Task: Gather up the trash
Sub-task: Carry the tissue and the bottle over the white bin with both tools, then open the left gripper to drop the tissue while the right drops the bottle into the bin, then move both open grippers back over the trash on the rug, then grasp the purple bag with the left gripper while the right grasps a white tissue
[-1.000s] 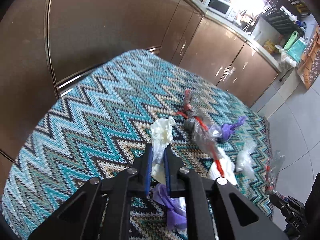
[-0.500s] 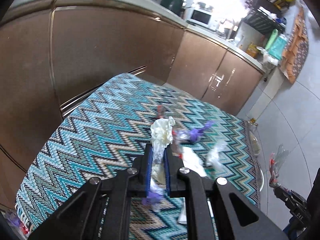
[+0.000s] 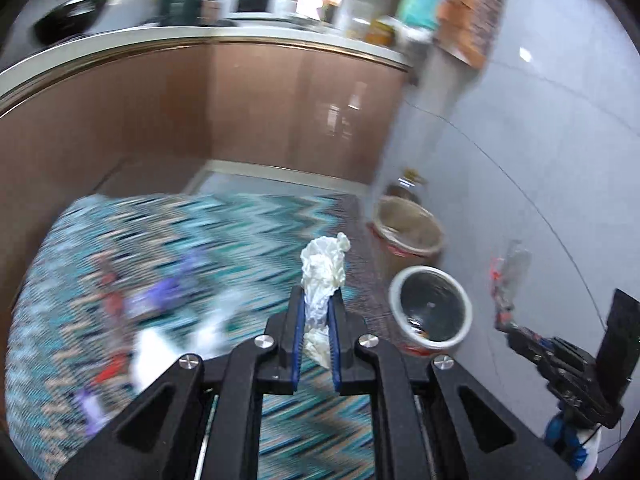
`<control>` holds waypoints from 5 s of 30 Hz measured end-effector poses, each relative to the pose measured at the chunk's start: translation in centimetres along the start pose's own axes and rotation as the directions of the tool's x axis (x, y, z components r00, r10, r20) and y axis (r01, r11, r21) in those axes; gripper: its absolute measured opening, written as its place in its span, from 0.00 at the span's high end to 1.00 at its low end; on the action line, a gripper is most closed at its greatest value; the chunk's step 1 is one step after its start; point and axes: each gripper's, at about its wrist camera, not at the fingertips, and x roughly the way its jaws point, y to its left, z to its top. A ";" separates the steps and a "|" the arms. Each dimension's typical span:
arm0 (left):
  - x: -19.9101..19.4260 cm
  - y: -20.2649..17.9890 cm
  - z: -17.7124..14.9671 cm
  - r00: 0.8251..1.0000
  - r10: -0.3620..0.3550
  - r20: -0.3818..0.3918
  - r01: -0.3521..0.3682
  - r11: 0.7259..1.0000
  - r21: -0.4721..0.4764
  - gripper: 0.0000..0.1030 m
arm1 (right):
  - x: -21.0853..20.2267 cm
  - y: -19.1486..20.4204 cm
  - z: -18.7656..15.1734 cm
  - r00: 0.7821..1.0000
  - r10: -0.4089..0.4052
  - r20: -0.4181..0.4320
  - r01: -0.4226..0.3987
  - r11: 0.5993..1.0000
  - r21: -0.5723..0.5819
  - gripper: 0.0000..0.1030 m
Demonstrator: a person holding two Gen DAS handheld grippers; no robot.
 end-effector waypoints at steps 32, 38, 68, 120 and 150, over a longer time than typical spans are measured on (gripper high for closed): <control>30.6 -22.2 4.7 0.925 -0.200 -0.322 0.244 0.965 0.101 0.57 | 11.8 -24.4 2.9 0.915 -0.351 -0.198 0.388 0.901 0.193 0.63; 28.5 -21.5 4.9 0.932 -0.211 -0.296 0.249 0.964 0.097 0.57 | 10.4 -23.3 2.8 0.916 -0.358 -0.179 0.392 0.894 0.218 0.58; -4.3 0.9 -2.6 0.981 0.115 0.157 -0.117 0.993 0.008 0.49 | -3.5 7.4 2.7 0.968 -0.220 0.116 0.231 0.969 -0.091 0.29; -11.6 23.1 -17.3 0.925 0.370 0.087 -0.330 0.895 -0.300 0.41 | 4.9 25.6 -1.0 0.999 -0.028 -0.031 0.012 0.903 -0.430 0.14; -1.0 25.3 -17.1 0.978 0.201 -0.057 -0.208 0.926 -0.313 0.67 | 25.1 26.0 -4.2 0.877 0.123 -0.464 -0.293 0.903 -0.314 0.56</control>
